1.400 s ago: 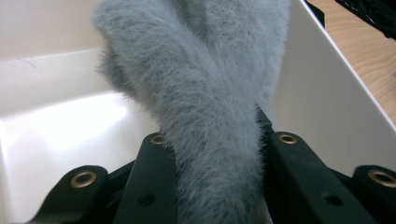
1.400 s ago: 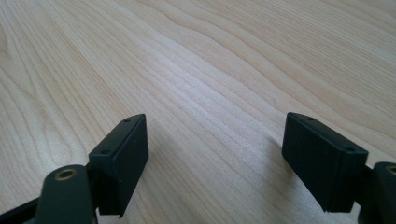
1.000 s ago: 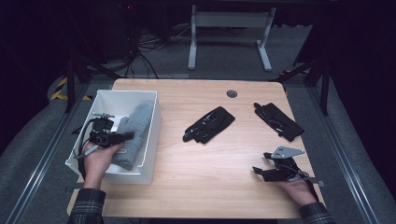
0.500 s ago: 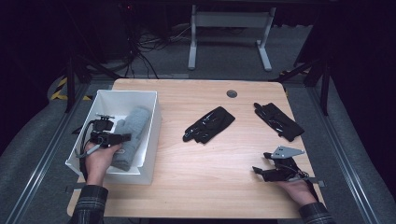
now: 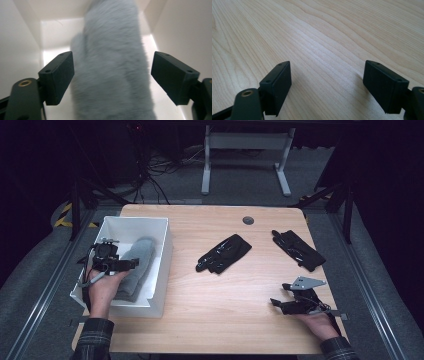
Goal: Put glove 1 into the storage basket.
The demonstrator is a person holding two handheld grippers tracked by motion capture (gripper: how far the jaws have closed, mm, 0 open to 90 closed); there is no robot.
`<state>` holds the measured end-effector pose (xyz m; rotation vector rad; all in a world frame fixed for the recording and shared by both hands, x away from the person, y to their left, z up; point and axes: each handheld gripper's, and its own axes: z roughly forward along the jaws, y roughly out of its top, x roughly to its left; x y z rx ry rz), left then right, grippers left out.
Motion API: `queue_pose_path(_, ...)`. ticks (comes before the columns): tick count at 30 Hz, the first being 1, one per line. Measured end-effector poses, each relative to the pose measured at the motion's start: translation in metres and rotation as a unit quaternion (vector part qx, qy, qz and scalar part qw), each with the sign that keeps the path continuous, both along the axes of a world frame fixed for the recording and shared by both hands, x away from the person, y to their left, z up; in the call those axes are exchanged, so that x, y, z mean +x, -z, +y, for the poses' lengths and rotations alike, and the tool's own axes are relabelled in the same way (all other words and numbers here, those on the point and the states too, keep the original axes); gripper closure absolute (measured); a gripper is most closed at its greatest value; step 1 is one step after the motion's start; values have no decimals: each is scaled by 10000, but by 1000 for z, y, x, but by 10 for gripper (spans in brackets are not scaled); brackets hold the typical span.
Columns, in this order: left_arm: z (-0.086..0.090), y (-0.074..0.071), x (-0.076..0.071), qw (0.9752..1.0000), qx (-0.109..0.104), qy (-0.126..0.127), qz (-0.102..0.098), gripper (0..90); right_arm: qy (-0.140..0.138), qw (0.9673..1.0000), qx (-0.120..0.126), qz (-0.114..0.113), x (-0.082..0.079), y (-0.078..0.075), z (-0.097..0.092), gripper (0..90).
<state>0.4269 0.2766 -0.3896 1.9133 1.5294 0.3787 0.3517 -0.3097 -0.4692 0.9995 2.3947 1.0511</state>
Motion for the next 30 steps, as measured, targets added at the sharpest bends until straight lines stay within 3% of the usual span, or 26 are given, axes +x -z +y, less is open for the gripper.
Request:
queue_pose_path(8,-12,-28,-6,9989,-70,359,-289,166,4,10000,0,0,0,0,0,233)
queue_pose_path(15,-35,-55,-9,9950,-241,822,-519,162,4,10000,-2,1,0,0,0,233)
queue_pose_path(23,-68,-77,-16,9878,-294,1351,-710,161,7,10000,-3,-2,0,0,0,233)
queue_pose_path(30,-106,-88,-23,9806,-301,1803,-711,158,8,10000,0,7,0,0,0,233)
